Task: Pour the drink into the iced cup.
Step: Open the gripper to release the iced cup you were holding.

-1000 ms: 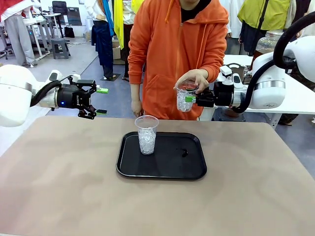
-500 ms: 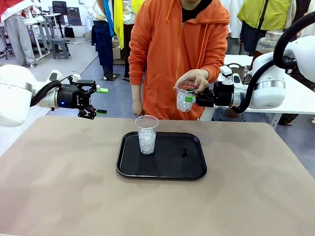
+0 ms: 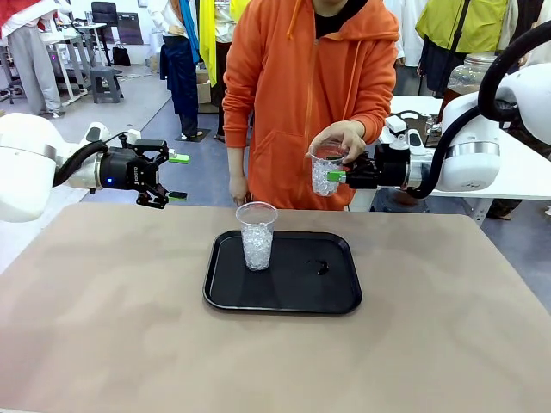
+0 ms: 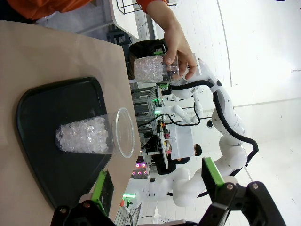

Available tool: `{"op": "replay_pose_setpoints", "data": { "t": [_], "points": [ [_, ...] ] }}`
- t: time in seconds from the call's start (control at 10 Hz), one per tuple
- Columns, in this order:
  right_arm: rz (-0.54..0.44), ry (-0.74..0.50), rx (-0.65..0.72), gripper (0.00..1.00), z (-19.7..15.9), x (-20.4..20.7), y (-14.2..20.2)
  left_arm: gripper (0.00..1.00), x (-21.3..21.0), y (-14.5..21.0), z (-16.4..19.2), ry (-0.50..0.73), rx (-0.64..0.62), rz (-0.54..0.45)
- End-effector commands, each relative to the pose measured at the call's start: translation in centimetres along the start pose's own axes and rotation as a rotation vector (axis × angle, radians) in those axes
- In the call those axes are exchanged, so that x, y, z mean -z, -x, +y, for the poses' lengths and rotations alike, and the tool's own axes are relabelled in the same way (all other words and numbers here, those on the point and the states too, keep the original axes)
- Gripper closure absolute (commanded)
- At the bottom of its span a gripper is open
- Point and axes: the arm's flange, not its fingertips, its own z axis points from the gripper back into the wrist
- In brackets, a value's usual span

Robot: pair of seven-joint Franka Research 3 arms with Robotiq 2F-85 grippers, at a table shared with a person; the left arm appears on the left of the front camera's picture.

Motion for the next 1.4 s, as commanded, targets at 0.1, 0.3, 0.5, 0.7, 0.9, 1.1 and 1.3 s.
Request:
{"op": "replay_pose_setpoints", "data": {
  "t": [0.1,0.3,0.5,0.7,0.9,1.1,1.3],
  "points": [
    [0.036,0.021,0.025,0.0,0.0,-1.7,0.2,0.0,-0.1,0.1,-0.2,0.0,0.005,-0.001],
    [0.04,0.041,0.025,0.0,0.1,-3.4,0.9,0.0,-0.1,0.1,-0.2,0.0,0.005,-0.001],
    [0.06,0.026,-0.004,0.0,0.8,-5.5,2.3,0.0,-0.1,0.1,-0.2,0.0,0.005,-0.001],
    [0.053,0.012,-0.05,0.0,2.1,-8.2,4.1,0.0,-0.1,0.1,-0.2,0.0,0.005,-0.001],
    [0.009,0.001,-0.078,0.0,3.4,-10.1,6.0,0.0,-0.1,0.1,-0.2,0.0,0.005,-0.001],
    [-0.041,0.007,-0.089,0.0,4.7,-11.4,7.4,0.0,-0.1,0.1,-0.2,0.0,0.005,-0.001],
    [-0.039,-0.016,-0.065,0.0,5.4,-12.2,8.4,0.0,-0.1,0.1,-0.2,0.0,0.005,-0.001]
  ]
}}
